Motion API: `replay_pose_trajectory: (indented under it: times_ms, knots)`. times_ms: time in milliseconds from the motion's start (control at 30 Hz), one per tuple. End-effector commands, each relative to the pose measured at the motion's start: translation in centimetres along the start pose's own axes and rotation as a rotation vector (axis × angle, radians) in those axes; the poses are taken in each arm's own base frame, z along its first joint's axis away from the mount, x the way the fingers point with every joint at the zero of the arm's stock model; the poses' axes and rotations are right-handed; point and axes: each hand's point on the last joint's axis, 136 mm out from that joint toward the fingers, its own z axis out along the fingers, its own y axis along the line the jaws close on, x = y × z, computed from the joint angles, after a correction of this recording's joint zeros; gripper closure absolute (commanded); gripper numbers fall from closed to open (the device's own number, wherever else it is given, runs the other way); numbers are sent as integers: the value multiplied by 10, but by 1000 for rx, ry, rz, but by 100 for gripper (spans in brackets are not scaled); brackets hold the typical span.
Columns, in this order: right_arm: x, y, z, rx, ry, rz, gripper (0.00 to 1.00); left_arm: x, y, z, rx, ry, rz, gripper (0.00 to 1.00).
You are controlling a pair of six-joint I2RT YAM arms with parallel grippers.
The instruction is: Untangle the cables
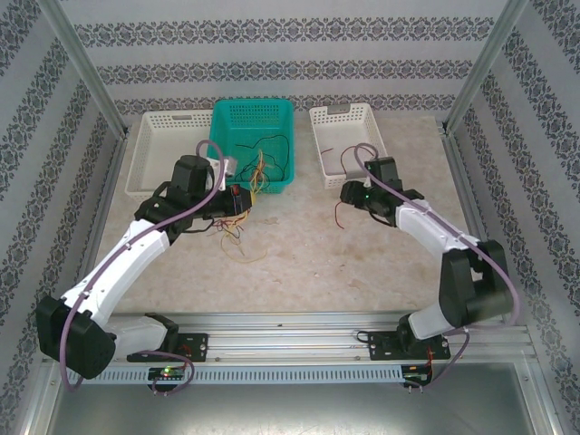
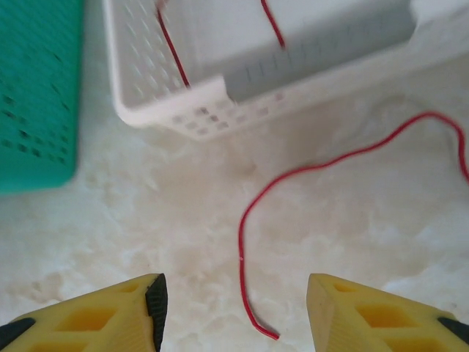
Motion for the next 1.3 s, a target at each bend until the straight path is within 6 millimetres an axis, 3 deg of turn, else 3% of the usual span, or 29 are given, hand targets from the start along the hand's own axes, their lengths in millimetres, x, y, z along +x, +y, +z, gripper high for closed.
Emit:
replay_pose_trajectory:
  times_ms: [0, 167, 333, 667, 1067, 1267]
  knots:
    - [3, -34, 10, 115, 5, 60, 46, 12, 7, 7, -4, 17, 26, 100]
    - [-3, -56, 31, 174, 25, 116, 45, 11, 12, 2, -40, 5, 59, 100]
    - [-5, -59, 59, 155, 36, 210, 46, 13, 13, 3, -44, 17, 63, 100]
    - [-31, -79, 80, 219, -94, 296, 47, 14, 19, 6, -72, 31, 76, 100]
    - [-41, -90, 92, 205, -194, 353, 60, 15, 25, 11, -93, 49, 84, 100]
    - [-46, -92, 94, 215, -222, 360, 76, 16, 27, 12, -101, 56, 84, 100]
